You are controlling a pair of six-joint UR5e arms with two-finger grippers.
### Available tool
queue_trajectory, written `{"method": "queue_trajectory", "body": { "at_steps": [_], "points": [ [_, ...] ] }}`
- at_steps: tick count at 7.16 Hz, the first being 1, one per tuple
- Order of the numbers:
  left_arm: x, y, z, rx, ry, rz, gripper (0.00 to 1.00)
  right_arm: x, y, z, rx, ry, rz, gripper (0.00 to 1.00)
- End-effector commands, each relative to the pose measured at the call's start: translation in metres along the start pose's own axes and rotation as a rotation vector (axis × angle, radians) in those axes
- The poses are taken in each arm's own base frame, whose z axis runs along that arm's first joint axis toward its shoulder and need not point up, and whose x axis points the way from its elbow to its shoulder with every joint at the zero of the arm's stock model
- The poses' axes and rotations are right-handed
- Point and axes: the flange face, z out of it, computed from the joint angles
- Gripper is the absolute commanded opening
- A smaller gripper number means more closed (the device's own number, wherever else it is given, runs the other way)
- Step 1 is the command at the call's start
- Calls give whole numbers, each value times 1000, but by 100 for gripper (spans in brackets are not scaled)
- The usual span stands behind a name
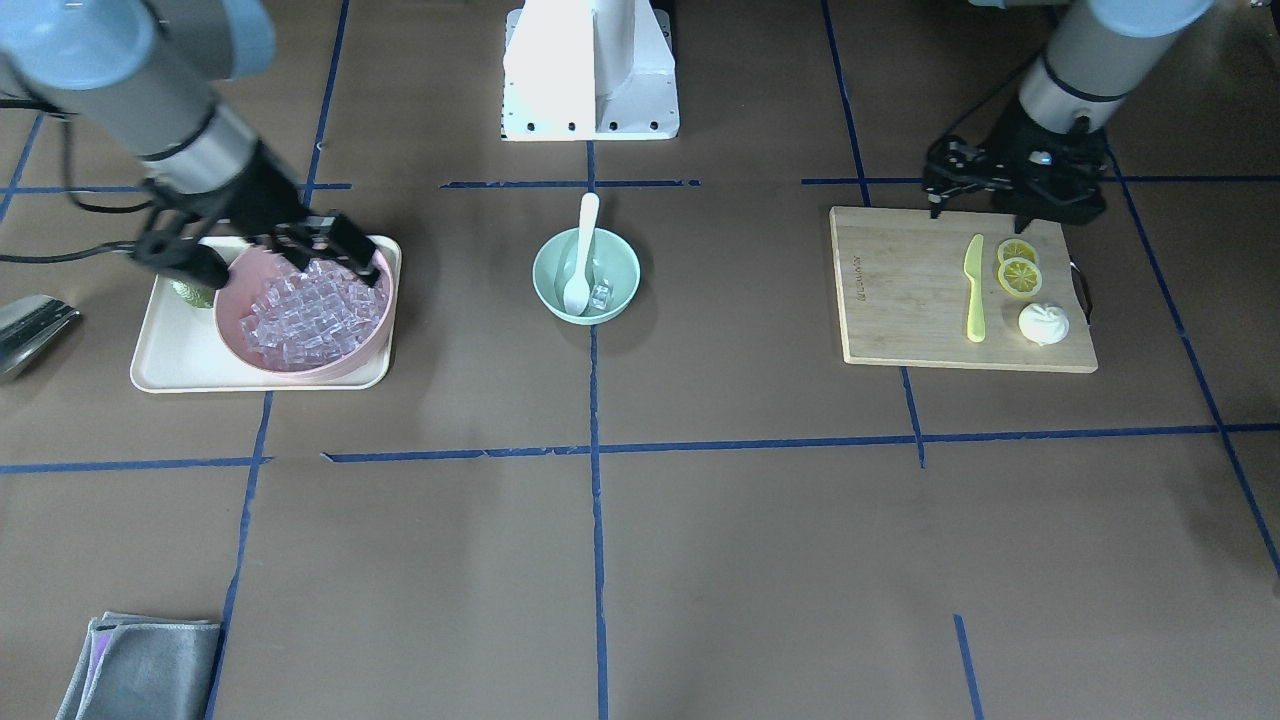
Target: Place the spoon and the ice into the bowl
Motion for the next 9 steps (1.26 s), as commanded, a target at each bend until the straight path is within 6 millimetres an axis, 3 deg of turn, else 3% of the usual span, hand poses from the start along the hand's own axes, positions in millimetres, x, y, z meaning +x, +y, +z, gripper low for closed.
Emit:
{"method": "queue_trajectory", "body": {
  "at_steps": [1, 2, 3, 4, 5, 6, 8, 9],
  "points": [
    [-118, 8, -13, -13, 2, 88, 96, 142, -50, -53, 20, 45, -165, 99],
    [-185, 14, -19, -10, 40, 109, 96, 196, -59, -68, 33, 72, -226, 99],
    [-267, 19, -8, -20, 78, 112, 100, 250, -72, -79, 47, 106, -298, 99],
    [-316, 23, 5, -39, 81, 123, 100, 290, -83, -82, 43, 132, -356, 99],
    [-353, 36, -10, -11, 69, 51, 100, 314, -84, -90, 36, 152, -387, 99],
    [-385, 51, -20, 4, 63, -23, 100, 335, -88, -104, 29, 179, -448, 99],
    [-392, 79, -3, -21, 96, -81, 100, 372, -91, -117, -25, 261, -562, 99],
    [-394, 75, -1, -20, 98, -159, 100, 387, -91, -120, -38, 269, -572, 99]
  ]
}}
